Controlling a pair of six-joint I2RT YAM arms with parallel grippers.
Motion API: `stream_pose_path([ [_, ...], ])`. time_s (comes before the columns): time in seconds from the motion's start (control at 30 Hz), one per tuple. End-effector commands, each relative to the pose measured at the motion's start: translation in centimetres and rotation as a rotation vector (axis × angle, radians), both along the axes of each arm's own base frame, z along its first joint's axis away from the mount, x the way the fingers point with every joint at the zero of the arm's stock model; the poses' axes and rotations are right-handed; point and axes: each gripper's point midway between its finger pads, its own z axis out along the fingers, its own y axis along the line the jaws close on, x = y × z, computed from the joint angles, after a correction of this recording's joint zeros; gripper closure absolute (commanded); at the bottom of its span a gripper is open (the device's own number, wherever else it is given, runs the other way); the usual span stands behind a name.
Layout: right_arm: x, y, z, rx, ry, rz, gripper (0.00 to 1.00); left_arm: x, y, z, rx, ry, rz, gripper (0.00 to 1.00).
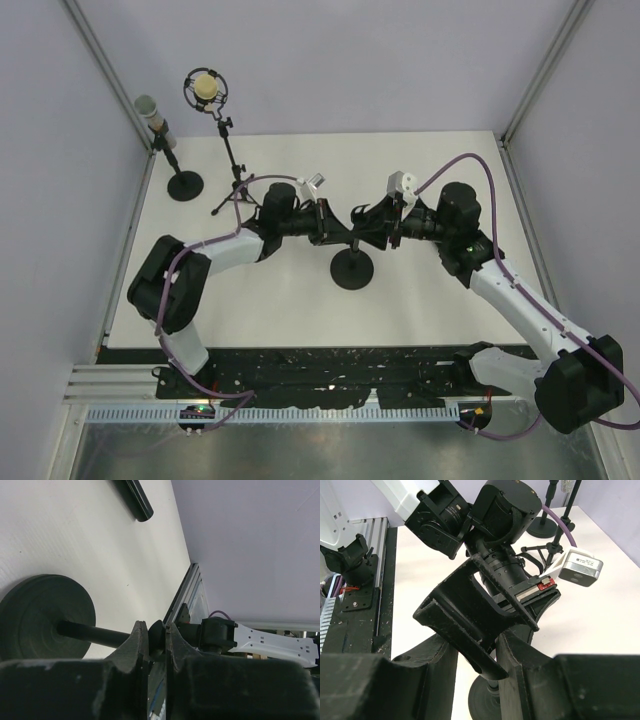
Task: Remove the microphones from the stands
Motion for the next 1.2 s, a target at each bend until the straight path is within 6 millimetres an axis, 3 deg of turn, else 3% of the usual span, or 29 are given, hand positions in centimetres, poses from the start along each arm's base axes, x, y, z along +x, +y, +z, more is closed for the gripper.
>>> stream_pose_path([
  [0.0, -0.3, -0.3, -0.3, -0.010, -0.010, 0.004, 0.71, 0.6, 0.7, 0.7, 0.057, -0.029, 0.041, 0.94],
  [0.07, -0.3, -0.2, -0.4, -0.014, -0.010, 0.006, 0.71, 0.5, 0.9, 0.6, 0.080, -0.024, 0.047, 1.00],
  [0.2, -0.3, -0.3, -0.3, -0.028, -0.024, 0.011, 0.72, 0.3, 1.5, 0.0, 0.183, -0.014, 0.044, 1.00],
  [0.47, -0.6, -0.5, -0.8, -0.104, -0.045, 0.051, 0.70, -0.2, 1.3, 0.6, 0.304, -0.015, -0.015, 1.00],
  [0.63, -0.5, -0.5, -0.6, -0.119, -0.059, 0.057, 0.68, -0.4, 1.5, 1.5, 0.307, -0.027, -0.017, 0.92],
  [0.7, -0.4, -0.5, -0.5, -0.127, -0.063, 0.058, 0.59, -0.3, 1.6, 1.7, 0.308, -0.037, -0.011, 0.87],
  [0.77, -0.1, -0.5, -0.2, -0.129, -0.064, 0.047, 0.16, -0.1, 1.7, 1.8, 0.297, -0.037, 0.004, 0.89],
  [0.83, -0.1, -0.6, 0.2, -0.119, -0.059, 0.038, 0.01, 0.0, 1.7, 2.1, 0.259, -0.025, 0.025, 0.95],
  [0.87, -0.2, -0.5, 0.2, -0.116, -0.053, 0.040, 0.04, 0.3, 2.0, 2.2, 0.240, -0.018, 0.046, 0.98],
  [1.03, 0.2, -0.8, -0.9, -0.096, -0.039, -0.011, 0.05, 1.7, 4.2, 1.9, 0.216, 0.004, 0.154, 1.00],
  [1.07, 1.0, -0.8, -0.3, -0.073, -0.068, -0.054, 0.05, 2.0, 4.8, 1.9, 0.220, 0.006, 0.177, 1.00],
  [1.17, 2.8, -1.4, -1.2, -0.026, -0.021, -0.180, 0.05, 2.7, 6.0, 1.8, 0.229, 0.018, 0.240, 0.94],
])
